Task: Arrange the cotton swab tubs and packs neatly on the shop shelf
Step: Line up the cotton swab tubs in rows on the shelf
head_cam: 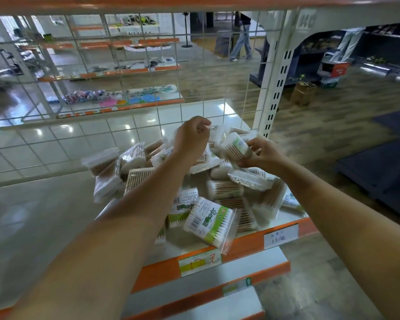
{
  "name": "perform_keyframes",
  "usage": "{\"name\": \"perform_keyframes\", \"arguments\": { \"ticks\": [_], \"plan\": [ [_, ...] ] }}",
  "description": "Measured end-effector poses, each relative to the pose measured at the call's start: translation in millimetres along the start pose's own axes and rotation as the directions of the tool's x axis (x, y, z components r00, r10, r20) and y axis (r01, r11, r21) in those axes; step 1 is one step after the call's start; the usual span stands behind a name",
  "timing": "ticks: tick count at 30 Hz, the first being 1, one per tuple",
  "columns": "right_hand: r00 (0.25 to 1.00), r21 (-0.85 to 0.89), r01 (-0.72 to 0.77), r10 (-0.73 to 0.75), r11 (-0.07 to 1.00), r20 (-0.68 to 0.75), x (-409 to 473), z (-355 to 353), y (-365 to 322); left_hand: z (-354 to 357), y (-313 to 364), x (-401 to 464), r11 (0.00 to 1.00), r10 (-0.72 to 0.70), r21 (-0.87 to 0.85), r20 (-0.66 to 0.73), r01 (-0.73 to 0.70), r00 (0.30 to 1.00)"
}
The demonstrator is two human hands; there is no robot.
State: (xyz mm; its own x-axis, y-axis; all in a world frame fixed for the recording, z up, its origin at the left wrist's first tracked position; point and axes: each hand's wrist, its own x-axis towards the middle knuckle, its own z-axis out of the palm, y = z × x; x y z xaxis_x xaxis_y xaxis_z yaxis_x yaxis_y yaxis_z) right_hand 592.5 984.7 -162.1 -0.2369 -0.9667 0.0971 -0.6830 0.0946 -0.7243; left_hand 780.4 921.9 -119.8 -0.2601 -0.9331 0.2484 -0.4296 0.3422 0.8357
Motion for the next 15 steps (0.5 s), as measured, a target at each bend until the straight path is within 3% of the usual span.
{"name": "perform_keyframes", "arguments": {
  "ticks": [7,10,15],
  "plan": [
    [0.965,-0.284,0.239,-0.26,0.929,-0.038,-9,-7,-23,-16,18,4,0.957,-0.115,-0.268,0.007,0.113,0.993],
    [0.917,-0.426,0.367,-0.399,0.827,0.016,-14,-9,-39,-25,22,4,0.959,-0.097,-0.256,0.105,0.121,0.99],
    [0.842,-0.584,0.485,-0.528,0.651,0.111,-15,-7,-56,-34,31,-3,0.961,-0.185,-0.155,0.255,0.229,0.949]
  ]
}}
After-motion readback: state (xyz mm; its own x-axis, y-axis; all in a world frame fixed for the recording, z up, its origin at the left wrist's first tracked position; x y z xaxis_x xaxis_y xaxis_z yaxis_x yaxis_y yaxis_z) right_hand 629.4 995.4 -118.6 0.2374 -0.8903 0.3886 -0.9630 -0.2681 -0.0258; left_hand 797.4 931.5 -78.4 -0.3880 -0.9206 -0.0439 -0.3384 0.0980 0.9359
